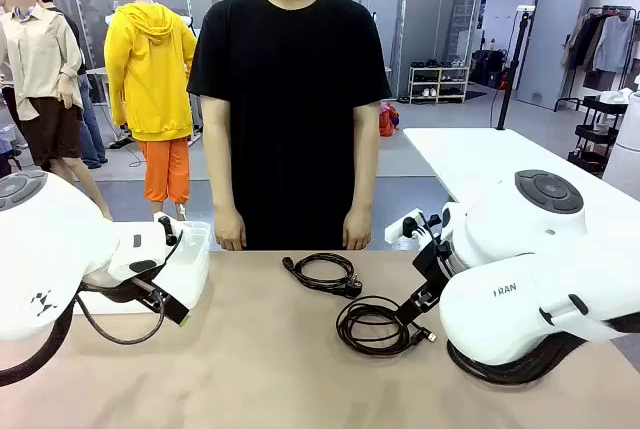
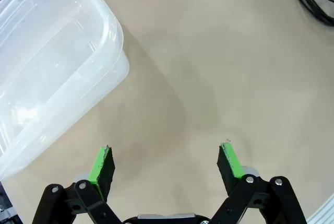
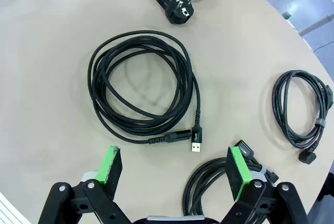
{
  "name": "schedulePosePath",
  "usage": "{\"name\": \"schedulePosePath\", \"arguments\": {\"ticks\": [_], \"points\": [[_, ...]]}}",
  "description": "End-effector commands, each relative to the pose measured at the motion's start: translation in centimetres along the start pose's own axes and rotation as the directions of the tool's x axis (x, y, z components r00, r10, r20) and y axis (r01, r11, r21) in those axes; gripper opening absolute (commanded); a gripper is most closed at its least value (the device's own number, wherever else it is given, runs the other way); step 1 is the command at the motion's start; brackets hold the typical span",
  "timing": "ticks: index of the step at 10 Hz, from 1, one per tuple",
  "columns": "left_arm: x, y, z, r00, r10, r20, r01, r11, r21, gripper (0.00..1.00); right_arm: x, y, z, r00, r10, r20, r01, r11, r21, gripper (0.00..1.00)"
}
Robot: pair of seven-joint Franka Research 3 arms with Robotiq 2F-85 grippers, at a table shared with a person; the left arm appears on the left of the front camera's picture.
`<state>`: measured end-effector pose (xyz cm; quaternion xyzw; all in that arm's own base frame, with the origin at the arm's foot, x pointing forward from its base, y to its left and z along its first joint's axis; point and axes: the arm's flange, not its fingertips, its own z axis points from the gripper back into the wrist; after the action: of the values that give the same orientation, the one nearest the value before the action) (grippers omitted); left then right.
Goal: Organize and store the cables.
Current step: Place the Power Cable into the Organizing box.
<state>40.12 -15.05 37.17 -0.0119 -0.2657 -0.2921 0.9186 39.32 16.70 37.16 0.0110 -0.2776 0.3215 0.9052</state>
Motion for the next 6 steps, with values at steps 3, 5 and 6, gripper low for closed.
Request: {"name": "schedulePosePath", "arguments": {"ticks": [3,5,6], "points": [[0.01,-0.02,0.00,1.000,0.000,0.000,0.000,1.000,0.000,1.00,0.00,0.00,0.00,1.000,0.000,0.000,0.000,1.000,0.000,1.00],[0.01,-0.02,0.00,1.000,0.000,0.000,0.000,1.000,0.000,1.00,0.00,0.00,0.00,1.000,0.000,0.000,0.000,1.000,0.000,1.00],[0.01,-0.02,0.00,1.000,0.000,0.000,0.000,1.000,0.000,1.00,0.00,0.00,0.00,1.000,0.000,0.000,0.000,1.000,0.000,1.00]]}}
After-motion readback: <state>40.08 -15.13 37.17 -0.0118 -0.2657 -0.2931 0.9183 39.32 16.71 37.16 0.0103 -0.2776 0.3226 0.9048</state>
